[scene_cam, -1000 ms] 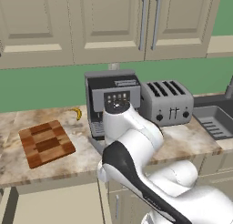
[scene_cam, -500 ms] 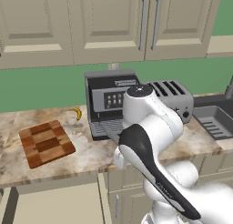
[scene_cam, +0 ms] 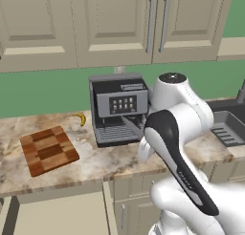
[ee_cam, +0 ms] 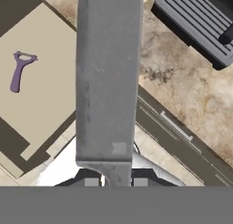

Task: Open the drawer on the left and place the cutting tools on the cutting board.

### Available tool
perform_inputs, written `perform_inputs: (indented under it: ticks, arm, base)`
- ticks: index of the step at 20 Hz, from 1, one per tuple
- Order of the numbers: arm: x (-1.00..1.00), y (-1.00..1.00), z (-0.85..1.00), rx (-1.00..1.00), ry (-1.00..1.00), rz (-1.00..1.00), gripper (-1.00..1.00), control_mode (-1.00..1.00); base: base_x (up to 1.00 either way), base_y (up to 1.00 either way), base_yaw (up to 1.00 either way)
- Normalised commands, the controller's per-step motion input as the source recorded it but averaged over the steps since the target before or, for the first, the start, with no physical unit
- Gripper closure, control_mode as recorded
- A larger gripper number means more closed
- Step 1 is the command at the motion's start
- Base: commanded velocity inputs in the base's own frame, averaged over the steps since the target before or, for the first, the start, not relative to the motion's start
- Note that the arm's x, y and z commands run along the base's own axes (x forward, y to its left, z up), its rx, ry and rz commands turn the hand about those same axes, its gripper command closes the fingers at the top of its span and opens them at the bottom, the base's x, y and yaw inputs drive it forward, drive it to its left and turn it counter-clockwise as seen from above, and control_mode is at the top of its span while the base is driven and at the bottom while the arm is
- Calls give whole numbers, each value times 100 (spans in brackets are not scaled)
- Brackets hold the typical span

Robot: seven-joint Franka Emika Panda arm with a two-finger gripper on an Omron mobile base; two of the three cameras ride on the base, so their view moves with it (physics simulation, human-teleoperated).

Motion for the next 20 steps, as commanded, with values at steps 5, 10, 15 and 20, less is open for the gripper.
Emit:
perform_inputs:
  ticks: [5,10,15,20]
  arm:
    - [10,-47,18,7,0,0,100,-100]
    - [1,-48,17,6,-1,0,100,-100]
    - [0,-49,16,5,0,0,100,-100]
    - [0,-24,1,0,0,0,100,-100]
  base:
    - [0,0,0]
    - [0,0,0]
    - [0,0,0]
    - [0,0,0]
